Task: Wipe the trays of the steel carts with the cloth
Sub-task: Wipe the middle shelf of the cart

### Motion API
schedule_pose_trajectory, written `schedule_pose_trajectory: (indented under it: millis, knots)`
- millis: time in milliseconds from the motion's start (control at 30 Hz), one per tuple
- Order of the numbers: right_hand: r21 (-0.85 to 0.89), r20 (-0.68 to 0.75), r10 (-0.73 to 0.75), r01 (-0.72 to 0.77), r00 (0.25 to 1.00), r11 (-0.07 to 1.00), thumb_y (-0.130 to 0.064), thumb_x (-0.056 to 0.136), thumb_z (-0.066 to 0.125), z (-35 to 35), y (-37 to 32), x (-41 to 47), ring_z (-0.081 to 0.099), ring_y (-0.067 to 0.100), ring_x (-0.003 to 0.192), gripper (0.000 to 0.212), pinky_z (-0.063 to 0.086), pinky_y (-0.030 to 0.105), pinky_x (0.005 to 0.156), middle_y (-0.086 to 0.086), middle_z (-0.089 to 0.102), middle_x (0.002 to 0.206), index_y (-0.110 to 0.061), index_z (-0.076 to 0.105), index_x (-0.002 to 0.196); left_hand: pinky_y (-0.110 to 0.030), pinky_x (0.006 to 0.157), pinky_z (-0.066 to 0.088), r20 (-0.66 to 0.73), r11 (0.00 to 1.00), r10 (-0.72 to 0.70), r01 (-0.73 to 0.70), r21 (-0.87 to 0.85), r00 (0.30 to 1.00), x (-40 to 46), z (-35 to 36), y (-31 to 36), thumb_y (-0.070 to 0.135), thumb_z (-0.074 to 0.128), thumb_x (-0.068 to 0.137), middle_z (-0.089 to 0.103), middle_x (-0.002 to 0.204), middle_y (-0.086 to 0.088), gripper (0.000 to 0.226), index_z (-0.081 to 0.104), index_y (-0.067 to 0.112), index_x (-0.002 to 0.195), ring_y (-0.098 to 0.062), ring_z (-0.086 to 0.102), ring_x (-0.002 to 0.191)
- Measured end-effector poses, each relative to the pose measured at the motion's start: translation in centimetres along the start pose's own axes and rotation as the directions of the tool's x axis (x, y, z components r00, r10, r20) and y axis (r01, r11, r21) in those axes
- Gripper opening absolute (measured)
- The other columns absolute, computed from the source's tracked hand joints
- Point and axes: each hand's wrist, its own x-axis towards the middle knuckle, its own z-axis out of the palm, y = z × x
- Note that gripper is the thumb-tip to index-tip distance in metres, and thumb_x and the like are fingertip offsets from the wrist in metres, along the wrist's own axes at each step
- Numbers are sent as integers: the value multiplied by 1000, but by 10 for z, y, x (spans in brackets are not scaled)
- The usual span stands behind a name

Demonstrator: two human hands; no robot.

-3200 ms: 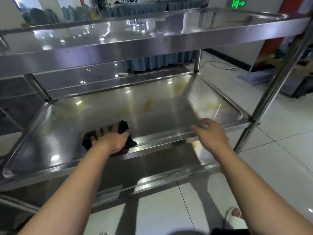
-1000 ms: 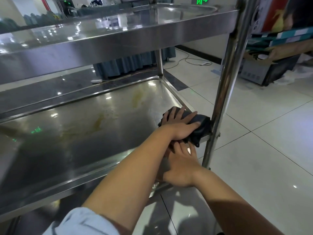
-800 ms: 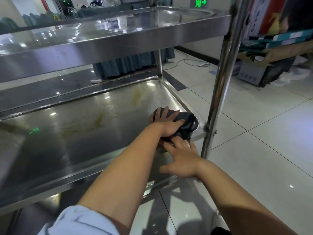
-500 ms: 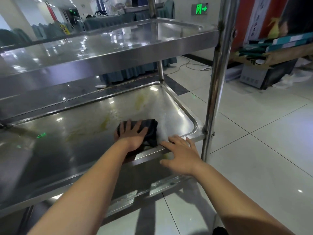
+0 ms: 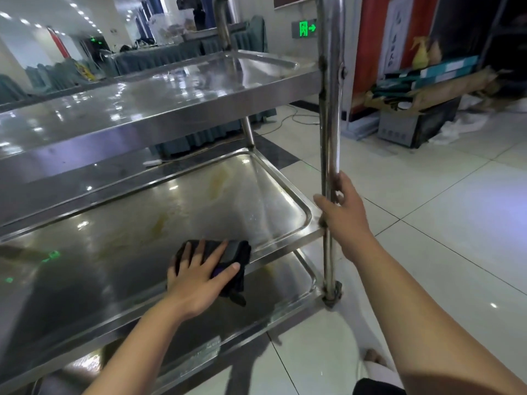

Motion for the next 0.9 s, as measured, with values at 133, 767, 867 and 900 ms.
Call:
schedule_pose_trajectory:
  millis: [133, 767, 867, 900]
  knots:
    - [25, -59, -26, 28, 998, 999, -16, 97, 59, 0, 0, 5, 62, 20, 106, 31, 56, 38, 82, -17, 62, 104, -46, 57, 106, -46, 120, -10, 25, 990, 123, -125, 66, 992, 9, 6, 23, 97, -2, 57, -15, 165, 11, 95, -7, 64, 145, -20, -22, 151]
    - [-115, -201, -111, 89, 973, 989, -20, 94, 65, 14, 23, 18, 63, 13, 112, 34, 54, 49, 95, -22, 65, 110, -45, 55, 114, -51, 116, -19, 11, 950, 311, -311, 26, 950, 165, 8, 161, 59, 11, 102, -13, 166, 6, 53, -4, 54, 152, -24, -21, 151]
    - [-111, -195, -116, 96, 974, 989, -19, 94, 65, 13, 23, 18, 63, 13, 109, 34, 56, 51, 90, -23, 65, 107, -48, 58, 111, -55, 117, -16, -63, 964, 262, -264, -26, 963, 193, 3, 161, 58, 14, 102, -9, 167, 4, 53, 2, 52, 153, -27, -15, 152]
    - [-102, -186, -118, 100, 975, 990, -18, 95, 65, 11, 23, 19, 62, 12, 110, 35, 55, 48, 93, -23, 65, 108, -47, 59, 113, -55, 117, -15, -73, 970, 238, -240, -32, 969, 204, -1, 161, 58, 15, 101, -7, 167, 3, 54, 3, 52, 153, -28, -14, 152]
